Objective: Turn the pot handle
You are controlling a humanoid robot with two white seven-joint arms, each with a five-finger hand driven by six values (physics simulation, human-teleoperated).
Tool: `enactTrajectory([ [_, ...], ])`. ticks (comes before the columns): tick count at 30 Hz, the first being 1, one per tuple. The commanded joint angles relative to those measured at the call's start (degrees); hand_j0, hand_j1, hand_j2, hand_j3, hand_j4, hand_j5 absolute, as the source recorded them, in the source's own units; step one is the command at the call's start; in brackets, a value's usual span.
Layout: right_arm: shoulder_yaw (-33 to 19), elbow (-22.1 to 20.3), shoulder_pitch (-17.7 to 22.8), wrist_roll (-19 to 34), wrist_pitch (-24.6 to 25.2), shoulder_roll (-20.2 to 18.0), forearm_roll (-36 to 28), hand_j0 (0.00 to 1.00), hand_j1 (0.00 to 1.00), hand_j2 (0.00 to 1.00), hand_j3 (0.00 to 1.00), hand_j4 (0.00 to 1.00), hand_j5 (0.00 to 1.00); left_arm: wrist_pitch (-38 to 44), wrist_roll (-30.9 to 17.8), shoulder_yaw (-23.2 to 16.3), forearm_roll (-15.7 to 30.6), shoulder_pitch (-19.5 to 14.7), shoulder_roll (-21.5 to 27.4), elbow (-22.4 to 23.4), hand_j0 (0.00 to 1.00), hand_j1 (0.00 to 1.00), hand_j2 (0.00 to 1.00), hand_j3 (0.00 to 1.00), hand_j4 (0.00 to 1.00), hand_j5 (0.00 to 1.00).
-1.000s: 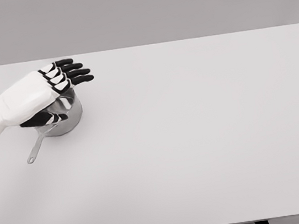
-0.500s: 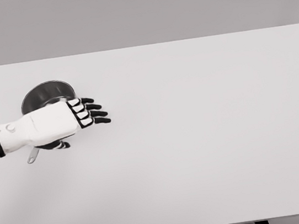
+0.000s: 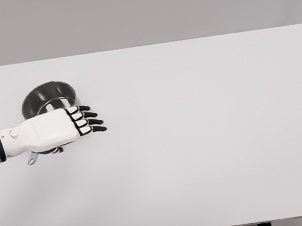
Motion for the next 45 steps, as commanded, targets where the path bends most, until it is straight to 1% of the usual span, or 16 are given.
enactTrajectory([
  [1, 0.0, 0.0, 0.0, 0.03, 0.02, 0.0, 0.01, 1.0, 1.0, 1.0, 1.0, 1.0, 1.0, 0.09, 0.02, 0.13, -0.22, 0.0, 0.29, 0.2, 1.0, 1.0, 1.0, 1.0, 1.0, 1.0],
  [6, 0.0, 0.0, 0.0, 0.03, 0.02, 0.0, 0.01, 1.0, 1.0, 1.0, 1.0, 1.0, 1.0, 0.09, 0.02, 0.13, -1.01, 0.0, 0.38, 0.2, 1.0, 1.0, 1.0, 1.0, 1.0, 1.0],
  [9, 0.0, 0.0, 0.0, 0.03, -0.06, 0.0, 0.01, 1.0, 1.0, 1.0, 1.0, 1.0, 1.0, 0.09, 0.02, 0.21, -2.77, 0.09, 1.08, 0.28, 1.0, 1.0, 1.0, 1.0, 1.0, 1.0],
  [15, 0.0, 0.0, 0.0, 0.03, 0.02, 0.0, 0.01, 1.0, 1.0, 1.0, 1.0, 1.0, 1.0, 0.09, 0.02, 0.3, -2.68, -0.09, 1.25, 0.37, 1.0, 1.0, 1.0, 1.0, 1.0, 1.0],
  [17, 0.0, 0.0, 0.0, 0.03, 0.02, 0.0, 0.01, 1.0, 1.0, 1.0, 1.0, 1.0, 1.0, 0.09, 0.02, 0.3, -2.59, 0.09, 2.75, 0.55, 1.0, 1.0, 1.0, 1.0, 1.0, 1.0],
  [24, 0.0, 0.0, 0.0, -0.06, -0.06, 0.0, 0.01, 1.0, 1.0, 1.0, 1.0, 1.0, 1.0, 0.09, 0.02, 0.3, -2.68, 0.26, 2.92, 1.78, 1.0, 1.0, 1.0, 1.0, 1.0, 1.0],
  [31, 0.0, 0.0, 0.0, 0.03, 0.02, 0.0, 0.01, 1.0, 1.0, 1.0, 1.0, 1.0, 1.0, 0.09, 0.02, 0.3, -2.15, -0.09, 3.8, 1.87, 1.0, 1.0, 1.0, 1.0, 1.0, 1.0],
  [36, 0.0, 0.0, 0.0, -0.06, 0.02, 0.0, 0.01, 1.0, 1.0, 1.0, 1.0, 1.0, 1.0, 0.09, 0.11, 0.39, -1.89, 0.0, 5.3, 1.87, 1.0, 1.0, 1.0, 1.0, 1.0, 1.0],
  [45, 0.0, 0.0, 0.0, 0.03, -0.06, 0.0, 0.01, 1.0, 1.0, 1.0, 1.0, 1.0, 1.0, 0.09, 0.11, 0.65, -1.8, 0.0, 5.65, 1.95, 1.0, 1.0, 1.0, 1.0, 1.0, 1.0],
])
